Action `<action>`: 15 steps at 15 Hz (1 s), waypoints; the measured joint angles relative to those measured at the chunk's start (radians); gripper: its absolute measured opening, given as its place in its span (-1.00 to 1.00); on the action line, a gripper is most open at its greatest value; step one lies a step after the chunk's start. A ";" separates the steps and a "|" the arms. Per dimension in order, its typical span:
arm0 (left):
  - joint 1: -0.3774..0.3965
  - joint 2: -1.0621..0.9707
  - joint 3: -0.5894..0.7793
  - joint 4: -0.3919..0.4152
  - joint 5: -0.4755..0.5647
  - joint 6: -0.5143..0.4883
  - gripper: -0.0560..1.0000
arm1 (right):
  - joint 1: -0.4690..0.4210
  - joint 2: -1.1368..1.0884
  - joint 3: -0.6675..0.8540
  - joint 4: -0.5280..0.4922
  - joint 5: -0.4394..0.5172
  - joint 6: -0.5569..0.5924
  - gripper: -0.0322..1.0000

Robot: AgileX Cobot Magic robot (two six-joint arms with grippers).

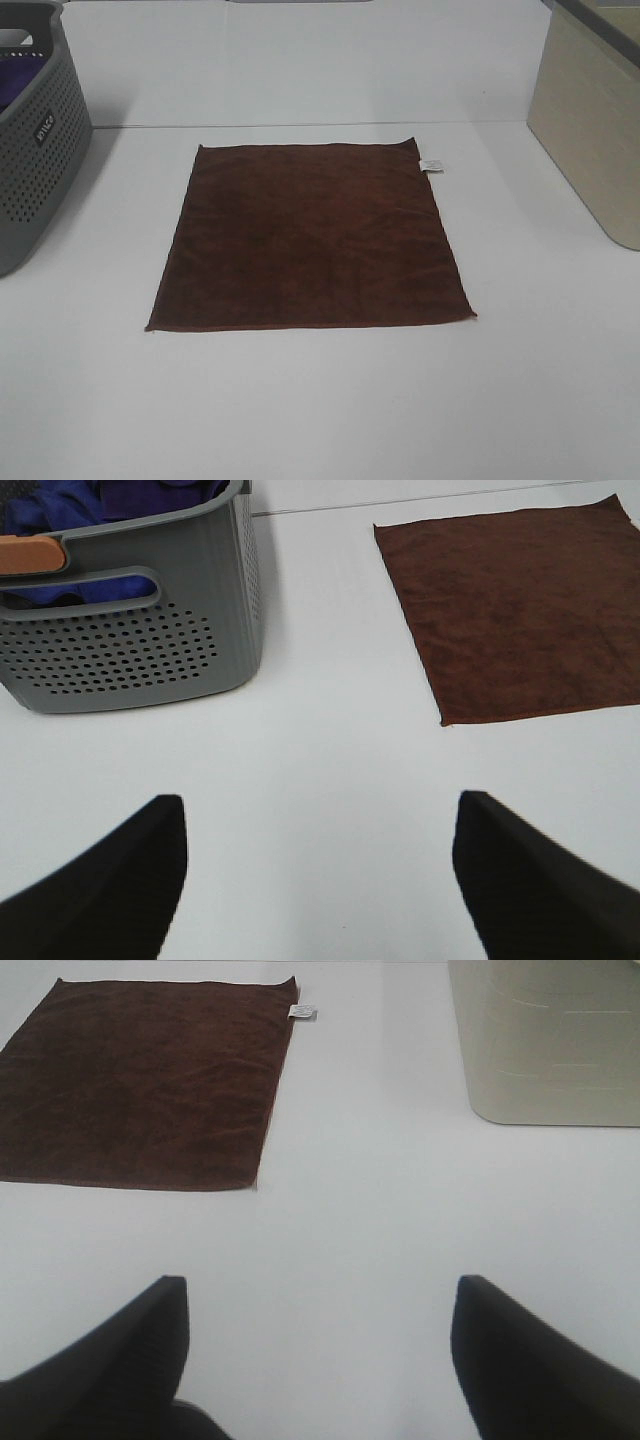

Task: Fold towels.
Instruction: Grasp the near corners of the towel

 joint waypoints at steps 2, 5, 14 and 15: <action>0.000 0.000 0.000 0.000 0.000 0.000 0.45 | 0.000 0.000 0.000 0.001 0.000 0.000 0.41; 0.000 0.000 0.000 0.000 0.000 0.000 0.45 | 0.000 0.000 0.000 0.001 0.000 0.000 0.41; 0.000 0.394 -0.024 -0.195 -0.539 0.015 0.45 | 0.022 0.376 -0.022 0.039 -0.517 0.028 0.41; 0.000 0.481 -0.024 -0.249 -0.555 0.051 0.45 | 0.044 0.459 -0.024 0.046 -0.577 0.028 0.41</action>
